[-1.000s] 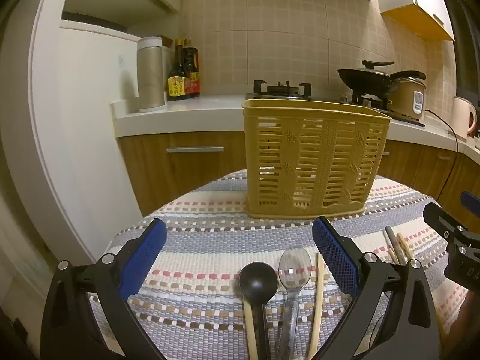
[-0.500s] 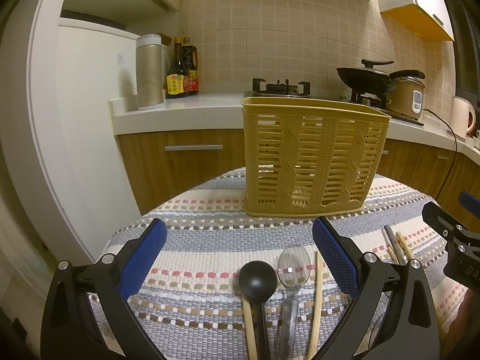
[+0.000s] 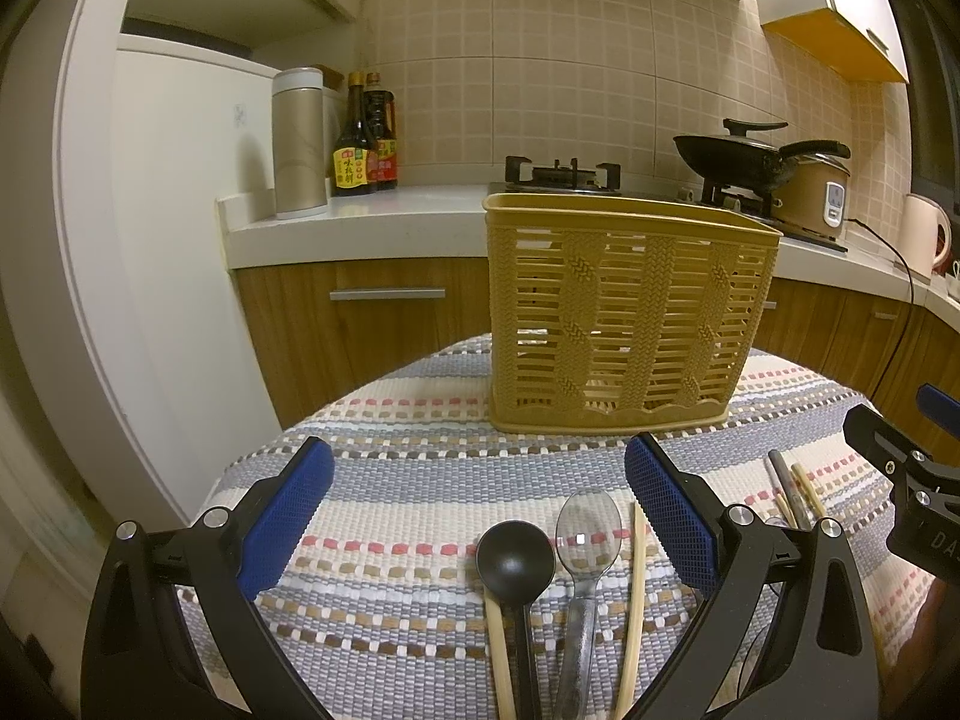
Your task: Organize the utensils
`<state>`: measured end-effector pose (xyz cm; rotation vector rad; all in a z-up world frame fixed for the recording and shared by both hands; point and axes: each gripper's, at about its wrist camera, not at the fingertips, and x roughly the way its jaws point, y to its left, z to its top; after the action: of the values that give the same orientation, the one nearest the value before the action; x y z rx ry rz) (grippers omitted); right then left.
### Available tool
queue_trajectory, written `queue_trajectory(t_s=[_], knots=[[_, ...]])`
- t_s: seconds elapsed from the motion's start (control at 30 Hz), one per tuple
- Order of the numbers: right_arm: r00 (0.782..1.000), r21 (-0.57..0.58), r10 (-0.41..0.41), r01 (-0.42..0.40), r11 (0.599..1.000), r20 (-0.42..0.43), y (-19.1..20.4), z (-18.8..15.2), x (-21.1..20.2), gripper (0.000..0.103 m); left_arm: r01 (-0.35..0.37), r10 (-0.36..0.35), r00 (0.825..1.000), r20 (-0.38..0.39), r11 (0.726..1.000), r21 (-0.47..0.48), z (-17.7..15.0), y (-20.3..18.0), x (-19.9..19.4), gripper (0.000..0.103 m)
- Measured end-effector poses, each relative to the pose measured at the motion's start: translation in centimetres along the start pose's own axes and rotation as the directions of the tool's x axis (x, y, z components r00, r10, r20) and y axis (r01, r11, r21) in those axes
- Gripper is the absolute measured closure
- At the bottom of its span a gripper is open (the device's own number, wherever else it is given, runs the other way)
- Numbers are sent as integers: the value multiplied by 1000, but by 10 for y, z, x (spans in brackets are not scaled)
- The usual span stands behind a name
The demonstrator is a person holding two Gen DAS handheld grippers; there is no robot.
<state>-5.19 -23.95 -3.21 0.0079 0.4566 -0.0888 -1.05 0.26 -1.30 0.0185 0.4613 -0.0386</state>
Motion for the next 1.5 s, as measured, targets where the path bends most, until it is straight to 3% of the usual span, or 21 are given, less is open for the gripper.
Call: queue_trajectory(t_s=[0.4,0.6,0.67,0.8,0.87,0.93,0.97,1.03,1.2,1.37,1.5], knots=[[1000,2,5,-5,1000,-2,9,-8,11,7,10,-10,1000,-18,1000,-7,1,2,2,8],[997,-9,-76,76,997,-8,-2,6,0,6,68,-73,995,-72,995,-72,11,26,6,15],[998,1,-56,56,998,-27,-9,14,-3,6,104,-114,987,-115,990,-91,19,42,10,15],[994,-13,-32,31,999,-102,-18,29,1,6,198,-215,944,-252,976,-93,27,63,30,22],[983,-15,-8,5,1000,-182,-21,35,10,6,233,-253,904,-343,967,-100,25,65,47,26],[969,-13,29,-33,999,-247,-25,39,17,8,291,-322,851,-415,947,-139,21,67,61,36],[975,-1,48,-49,999,-217,-28,38,18,9,316,-356,821,-446,935,-163,18,66,67,38],[952,-13,53,-60,998,-302,-31,42,27,19,324,-372,790,-488,928,-182,13,65,74,41],[909,-49,62,-90,995,-412,-32,40,41,26,337,-346,765,-544,934,-120,6,47,75,42],[864,-74,55,-106,992,-500,-35,37,52,26,320,-229,753,-617,947,39,-4,14,72,47],[820,-50,82,-134,990,-567,-42,28,57,26,294,-157,742,-651,950,106,-10,-1,82,54]])
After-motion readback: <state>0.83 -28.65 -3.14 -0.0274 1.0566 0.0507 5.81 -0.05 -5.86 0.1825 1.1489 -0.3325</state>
